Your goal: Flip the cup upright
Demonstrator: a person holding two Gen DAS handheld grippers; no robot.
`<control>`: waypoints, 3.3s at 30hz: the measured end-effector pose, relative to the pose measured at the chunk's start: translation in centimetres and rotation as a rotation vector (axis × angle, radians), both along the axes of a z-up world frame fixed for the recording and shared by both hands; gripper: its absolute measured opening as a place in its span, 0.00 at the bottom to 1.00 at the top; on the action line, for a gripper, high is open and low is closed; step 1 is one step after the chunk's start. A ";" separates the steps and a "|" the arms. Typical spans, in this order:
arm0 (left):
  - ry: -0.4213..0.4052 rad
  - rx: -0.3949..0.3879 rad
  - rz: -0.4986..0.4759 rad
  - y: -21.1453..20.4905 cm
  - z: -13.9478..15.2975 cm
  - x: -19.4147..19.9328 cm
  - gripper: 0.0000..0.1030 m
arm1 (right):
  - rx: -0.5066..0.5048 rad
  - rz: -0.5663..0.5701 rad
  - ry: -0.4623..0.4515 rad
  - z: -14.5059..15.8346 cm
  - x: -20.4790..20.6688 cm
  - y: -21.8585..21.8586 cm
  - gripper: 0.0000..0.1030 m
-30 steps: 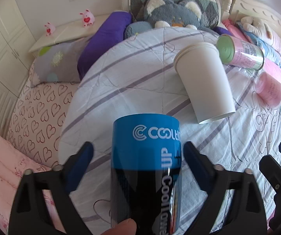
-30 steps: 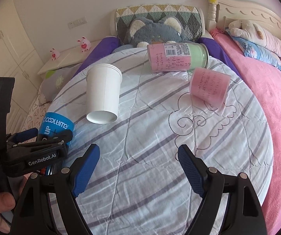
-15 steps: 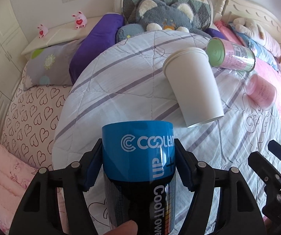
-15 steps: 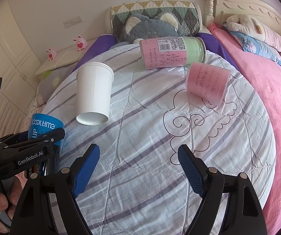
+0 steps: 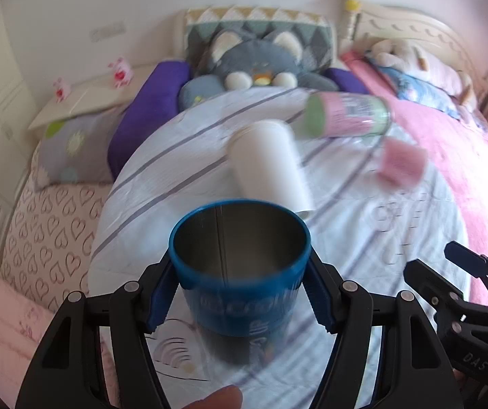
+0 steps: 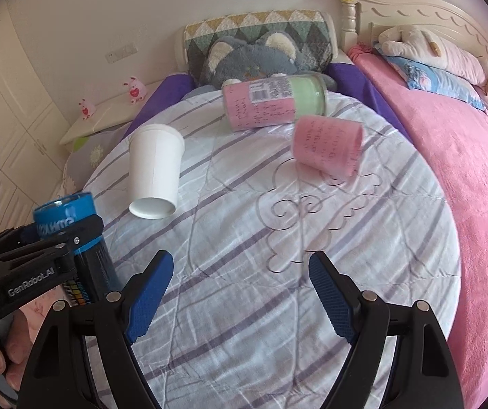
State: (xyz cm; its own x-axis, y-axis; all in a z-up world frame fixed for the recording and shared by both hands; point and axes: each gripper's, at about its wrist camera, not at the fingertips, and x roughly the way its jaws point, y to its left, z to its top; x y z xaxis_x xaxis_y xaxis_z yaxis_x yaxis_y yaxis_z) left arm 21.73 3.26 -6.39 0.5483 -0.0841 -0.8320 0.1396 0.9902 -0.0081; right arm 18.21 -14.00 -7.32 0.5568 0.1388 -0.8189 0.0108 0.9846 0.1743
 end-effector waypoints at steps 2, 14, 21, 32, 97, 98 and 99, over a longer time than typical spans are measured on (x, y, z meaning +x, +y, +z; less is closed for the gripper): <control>-0.022 -0.002 -0.031 -1.5 0.6 -0.5 0.66 | 0.003 -0.024 -0.017 0.6 -0.6 -1.1 0.81; -0.073 -0.022 -0.277 -14.5 2.0 -1.7 0.66 | 0.000 -0.281 -0.072 2.6 -5.3 -12.4 0.81; -0.046 0.021 -0.325 -19.2 -0.6 -1.0 0.66 | 0.014 -0.366 -0.055 1.8 -6.2 -16.3 0.81; -0.057 0.057 -0.315 -19.0 -0.1 -1.9 0.69 | 0.040 -0.338 -0.050 1.0 -6.3 -16.3 0.81; -0.273 0.054 0.005 -1.3 6.7 -19.8 1.00 | -0.177 -0.145 -0.236 7.0 -19.2 -1.2 0.81; -0.273 0.055 0.005 -1.3 6.7 -19.8 1.00 | -0.179 -0.146 -0.236 7.0 -19.3 -1.2 0.81; -0.272 0.054 0.005 -1.3 6.7 -19.8 1.00 | -0.179 -0.146 -0.236 7.0 -19.3 -1.2 0.81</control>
